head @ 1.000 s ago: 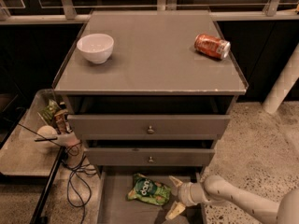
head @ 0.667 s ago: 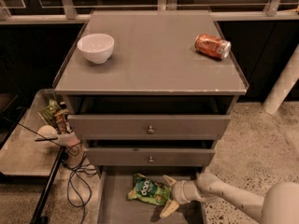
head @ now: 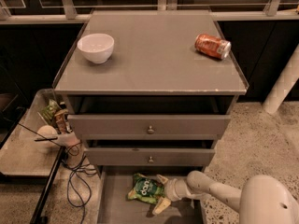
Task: Pick green rice chip bag from bottom drawer and place on counter
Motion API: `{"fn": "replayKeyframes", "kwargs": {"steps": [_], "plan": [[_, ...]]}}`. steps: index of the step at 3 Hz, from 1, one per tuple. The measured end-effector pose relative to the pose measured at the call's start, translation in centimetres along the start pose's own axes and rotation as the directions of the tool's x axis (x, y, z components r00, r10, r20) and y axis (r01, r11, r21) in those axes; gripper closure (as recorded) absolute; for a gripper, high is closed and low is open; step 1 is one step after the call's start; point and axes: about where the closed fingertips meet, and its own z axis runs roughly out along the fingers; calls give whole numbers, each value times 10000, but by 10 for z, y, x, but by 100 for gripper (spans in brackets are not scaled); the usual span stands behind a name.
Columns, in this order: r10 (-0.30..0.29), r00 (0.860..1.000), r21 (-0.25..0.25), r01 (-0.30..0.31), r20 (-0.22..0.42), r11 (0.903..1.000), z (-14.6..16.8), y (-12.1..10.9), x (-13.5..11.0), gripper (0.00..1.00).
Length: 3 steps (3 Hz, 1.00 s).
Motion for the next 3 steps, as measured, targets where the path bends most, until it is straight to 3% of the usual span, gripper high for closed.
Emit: {"fn": "replayKeyframes", "kwargs": {"steps": [3], "plan": [[744, 9959, 785, -703, -508, 9944, 42, -16, 40, 0]]}}
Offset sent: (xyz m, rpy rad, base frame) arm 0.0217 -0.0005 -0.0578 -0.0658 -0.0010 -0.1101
